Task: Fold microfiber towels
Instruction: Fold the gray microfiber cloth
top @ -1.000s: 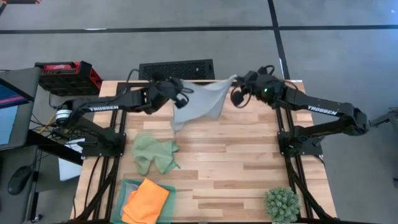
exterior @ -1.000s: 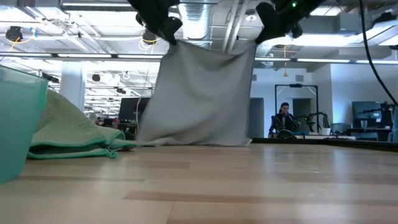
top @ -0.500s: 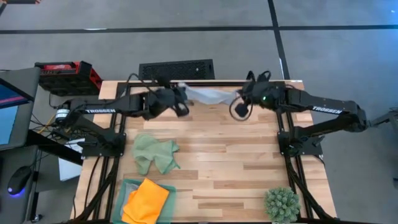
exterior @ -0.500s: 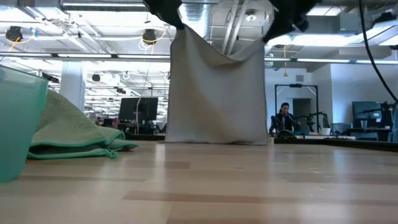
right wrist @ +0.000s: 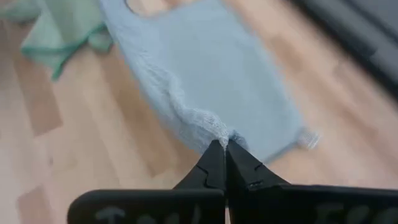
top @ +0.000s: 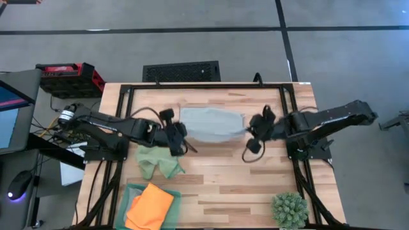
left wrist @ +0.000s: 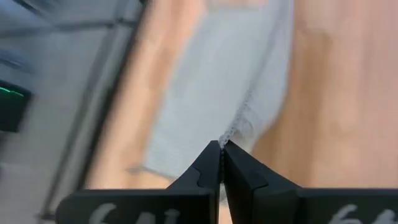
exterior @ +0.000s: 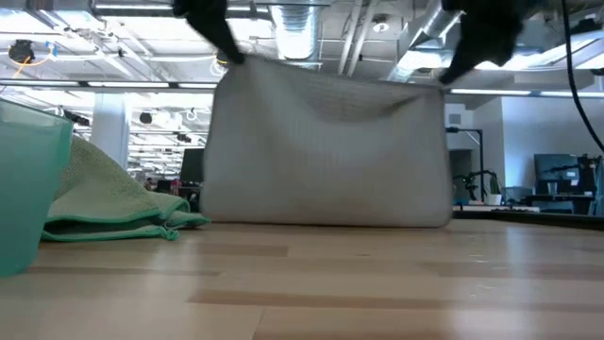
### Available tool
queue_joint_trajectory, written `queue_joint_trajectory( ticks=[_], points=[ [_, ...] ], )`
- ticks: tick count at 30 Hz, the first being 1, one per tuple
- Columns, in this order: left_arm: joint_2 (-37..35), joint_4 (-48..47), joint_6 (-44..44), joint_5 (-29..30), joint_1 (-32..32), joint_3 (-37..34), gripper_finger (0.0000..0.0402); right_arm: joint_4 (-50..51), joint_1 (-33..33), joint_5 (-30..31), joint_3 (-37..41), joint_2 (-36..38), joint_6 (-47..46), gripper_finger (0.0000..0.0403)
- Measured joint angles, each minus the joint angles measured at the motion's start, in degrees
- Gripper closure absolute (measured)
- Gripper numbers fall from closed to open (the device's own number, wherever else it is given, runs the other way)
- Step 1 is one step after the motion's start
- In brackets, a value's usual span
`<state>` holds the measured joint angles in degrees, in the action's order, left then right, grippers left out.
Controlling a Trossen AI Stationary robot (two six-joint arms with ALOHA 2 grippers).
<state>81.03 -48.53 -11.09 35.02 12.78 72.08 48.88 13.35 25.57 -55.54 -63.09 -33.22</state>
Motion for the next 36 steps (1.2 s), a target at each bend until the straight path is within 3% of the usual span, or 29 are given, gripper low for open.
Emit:
queue_joint_trajectory(
  ticks=[8,15,18,29,36],
  points=[
    [3.02,0.89,-10.56,-7.94,5.95,-4.52,0.0401,-5.59,10.87,-0.35,9.93,0.0,-15.92,0.0393],
    [6.31,2.41,-17.16,-11.95,9.56,-6.55,0.0401,-18.11,17.18,-2.38,16.33,-0.67,-21.83,0.0393],
    [8.39,3.74,-18.86,-14.31,10.34,-7.16,0.0401,-18.26,18.62,-2.65,16.76,-2.93,-23.71,0.0393],
    [14.79,5.16,-21.02,-16.62,9.34,-7.28,0.0401,-20.1,16.2,-6.28,16.84,-14.26,-22.68,0.0392],
    [14.73,3.87,-22.73,-10.71,7.38,-7.32,0.0401,-18.95,11.01,-4.92,16.84,-14.82,-17.04,0.0392]
  ],
)
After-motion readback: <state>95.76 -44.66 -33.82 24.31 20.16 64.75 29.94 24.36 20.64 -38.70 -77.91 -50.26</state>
